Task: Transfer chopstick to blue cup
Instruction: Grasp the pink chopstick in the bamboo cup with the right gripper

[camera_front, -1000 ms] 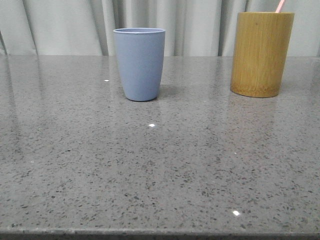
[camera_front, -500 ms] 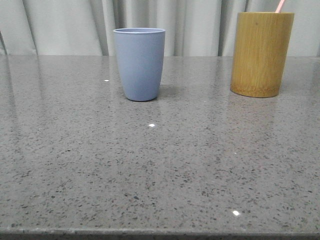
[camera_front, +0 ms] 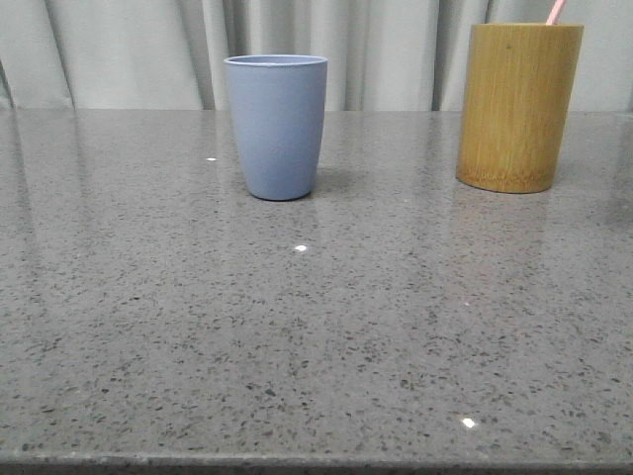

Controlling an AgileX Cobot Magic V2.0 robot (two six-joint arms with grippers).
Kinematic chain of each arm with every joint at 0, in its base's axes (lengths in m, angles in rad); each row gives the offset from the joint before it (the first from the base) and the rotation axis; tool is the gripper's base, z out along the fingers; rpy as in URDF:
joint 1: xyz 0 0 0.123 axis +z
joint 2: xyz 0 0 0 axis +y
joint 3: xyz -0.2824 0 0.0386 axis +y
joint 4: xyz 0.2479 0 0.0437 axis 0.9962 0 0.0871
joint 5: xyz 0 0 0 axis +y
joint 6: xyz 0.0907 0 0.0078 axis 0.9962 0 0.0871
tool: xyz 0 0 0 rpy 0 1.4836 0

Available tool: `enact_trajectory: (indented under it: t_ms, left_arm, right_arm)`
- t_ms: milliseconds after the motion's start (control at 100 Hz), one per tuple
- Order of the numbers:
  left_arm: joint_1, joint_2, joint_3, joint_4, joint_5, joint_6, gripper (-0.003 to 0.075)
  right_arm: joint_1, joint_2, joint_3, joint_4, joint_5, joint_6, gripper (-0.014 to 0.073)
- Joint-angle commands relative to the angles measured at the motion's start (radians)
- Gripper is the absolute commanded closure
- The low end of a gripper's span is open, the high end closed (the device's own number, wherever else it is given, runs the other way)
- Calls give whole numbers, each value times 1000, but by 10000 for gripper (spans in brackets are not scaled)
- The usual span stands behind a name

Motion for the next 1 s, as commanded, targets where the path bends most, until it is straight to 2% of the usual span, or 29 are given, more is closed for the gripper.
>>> enact_trajectory:
  t_ms: [0,510,990]
  left_arm:
    - [5,4,-24,9,-68,-12,206]
    - [5,4,-24,9,-68,-12,206]
    - [5,4,-24,9,-68,-12,206]
  right_arm:
    - [-6,37,-36,20,-162,-4,64]
    - [-8,223,-42,156,-391,-4,66]
    - [-20,339,-181,156,-331,-5,66]
